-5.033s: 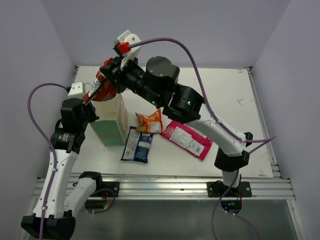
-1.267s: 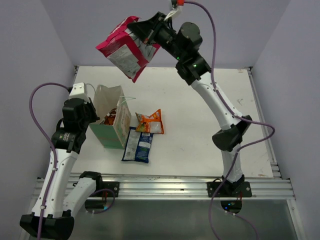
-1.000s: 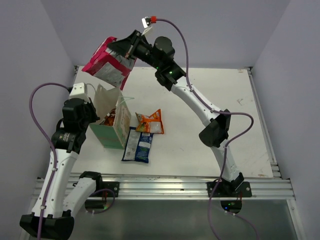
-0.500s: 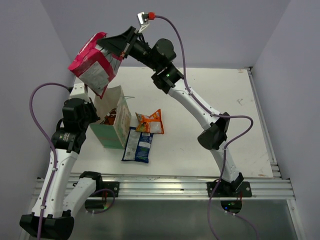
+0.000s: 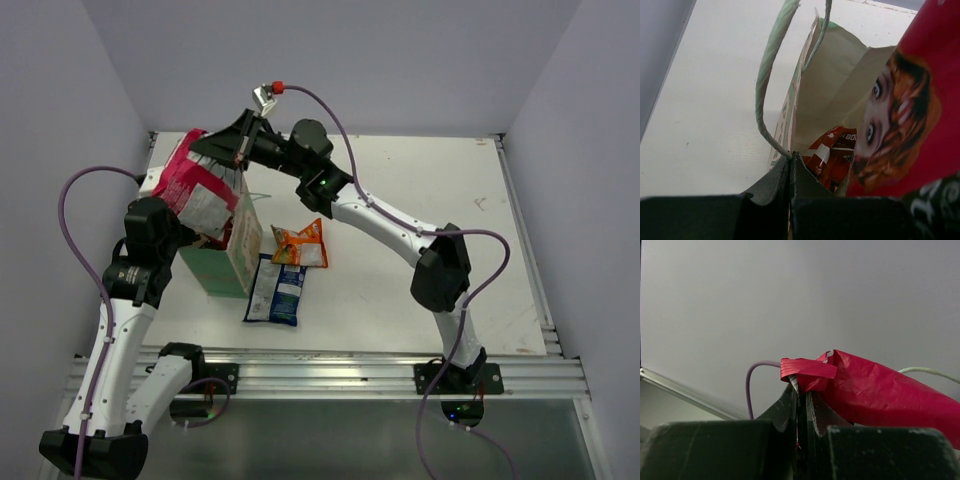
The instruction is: Place the snacks into the paper bag
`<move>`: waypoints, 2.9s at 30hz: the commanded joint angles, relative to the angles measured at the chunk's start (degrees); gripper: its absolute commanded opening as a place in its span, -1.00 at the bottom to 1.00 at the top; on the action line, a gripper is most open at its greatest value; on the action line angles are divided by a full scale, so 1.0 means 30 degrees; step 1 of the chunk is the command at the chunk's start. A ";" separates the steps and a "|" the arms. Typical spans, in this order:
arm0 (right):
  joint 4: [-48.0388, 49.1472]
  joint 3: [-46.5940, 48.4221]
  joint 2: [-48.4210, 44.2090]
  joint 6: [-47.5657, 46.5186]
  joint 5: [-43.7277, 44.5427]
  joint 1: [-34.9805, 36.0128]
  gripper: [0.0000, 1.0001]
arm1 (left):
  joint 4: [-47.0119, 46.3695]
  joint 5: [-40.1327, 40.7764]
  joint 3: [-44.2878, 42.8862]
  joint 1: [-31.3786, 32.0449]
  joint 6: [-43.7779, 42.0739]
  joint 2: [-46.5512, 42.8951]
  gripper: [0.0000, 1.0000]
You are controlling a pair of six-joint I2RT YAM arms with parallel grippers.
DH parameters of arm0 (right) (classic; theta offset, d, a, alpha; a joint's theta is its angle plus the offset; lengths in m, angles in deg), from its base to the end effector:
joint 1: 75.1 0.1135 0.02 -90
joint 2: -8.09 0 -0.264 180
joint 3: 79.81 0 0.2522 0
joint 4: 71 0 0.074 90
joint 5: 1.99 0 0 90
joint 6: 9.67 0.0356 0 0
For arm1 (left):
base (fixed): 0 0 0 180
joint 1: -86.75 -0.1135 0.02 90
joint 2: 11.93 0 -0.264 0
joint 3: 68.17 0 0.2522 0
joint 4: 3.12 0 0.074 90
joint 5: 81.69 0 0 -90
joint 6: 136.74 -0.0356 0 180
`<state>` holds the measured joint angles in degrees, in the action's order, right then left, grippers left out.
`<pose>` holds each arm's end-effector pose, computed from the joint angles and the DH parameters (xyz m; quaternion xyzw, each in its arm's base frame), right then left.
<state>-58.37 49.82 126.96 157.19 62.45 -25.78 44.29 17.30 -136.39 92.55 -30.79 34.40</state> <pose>0.3095 0.3836 0.4339 -0.0521 0.5641 0.7818 0.2606 0.1699 -0.0117 0.3515 -0.1162 0.8362 -0.0352 0.5348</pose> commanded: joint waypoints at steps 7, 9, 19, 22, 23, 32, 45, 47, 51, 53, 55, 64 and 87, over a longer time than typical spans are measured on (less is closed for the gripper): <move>0.1546 0.0957 -0.0189 0.2474 -0.1352 0.0933 -1.00 | -0.0083 -0.0127 0.0252 0.0146 0.0223 -0.0119 -1.00; 0.1165 -0.0007 -0.0248 0.3261 -0.1498 0.0963 -1.00 | -0.0112 -0.0098 0.0252 0.0175 0.0222 -0.0120 -1.00; 0.2862 -0.6338 -0.0717 0.5963 -0.1762 0.1021 -1.00 | -0.0142 0.0020 0.0281 0.0175 0.0164 -0.0354 -1.00; 0.1783 -0.5845 -0.0541 0.4853 -0.1967 0.1050 -1.00 | -0.0113 0.0020 0.0252 0.0146 0.0164 -0.0383 -1.00; 0.0503 -0.5117 -0.0512 0.3805 -0.2026 0.1021 -1.00 | -0.0113 -0.0009 0.0281 0.0175 0.0164 -0.0383 -1.00; -0.4978 -0.0080 -0.1183 -0.2464 -0.2583 0.0407 -0.25 | -0.0083 -0.0010 0.0252 0.0175 0.0164 -0.0413 -1.00; -1.2430 -0.3231 -0.4936 -0.9388 -0.2436 -0.2407 0.06 | -0.0142 -0.0273 0.0164 0.0409 0.0222 -0.0003 -1.00; -1.2227 -0.4081 -0.5023 -0.9623 -0.2204 -0.2378 0.08 | -0.0084 -0.0274 0.0106 0.0468 0.0222 0.0056 -1.00; -1.3453 -0.3354 -0.4820 -1.0706 -0.1646 -0.2378 0.10 | 0.0122 -0.0098 0.0047 0.0468 0.0164 0.0056 -1.00; -1.4154 -0.3000 -0.4760 -1.1144 -0.1529 -0.2378 0.10 | 0.0093 -0.0097 -0.0012 0.0468 0.0164 0.0114 -1.00; -1.4975 -0.3290 -0.4876 -1.1876 -0.0915 -0.2378 0.10 | 0.0063 -0.0040 -0.0099 0.0468 0.0164 0.0202 -1.00; -1.6620 -0.8417 -0.4443 -1.6038 0.4092 -0.2378 0.13 | 0.0092 0.0078 -0.0246 0.0468 -0.0012 0.0378 -1.00; -1.6355 -0.6962 -0.4582 -1.8354 0.7000 -0.2377 0.15 | 0.0005 0.0196 -0.0451 0.0468 -0.0247 0.0700 -1.00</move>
<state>-106.32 23.66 117.71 104.32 83.39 -32.75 43.21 17.54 -136.89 93.67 -30.88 35.67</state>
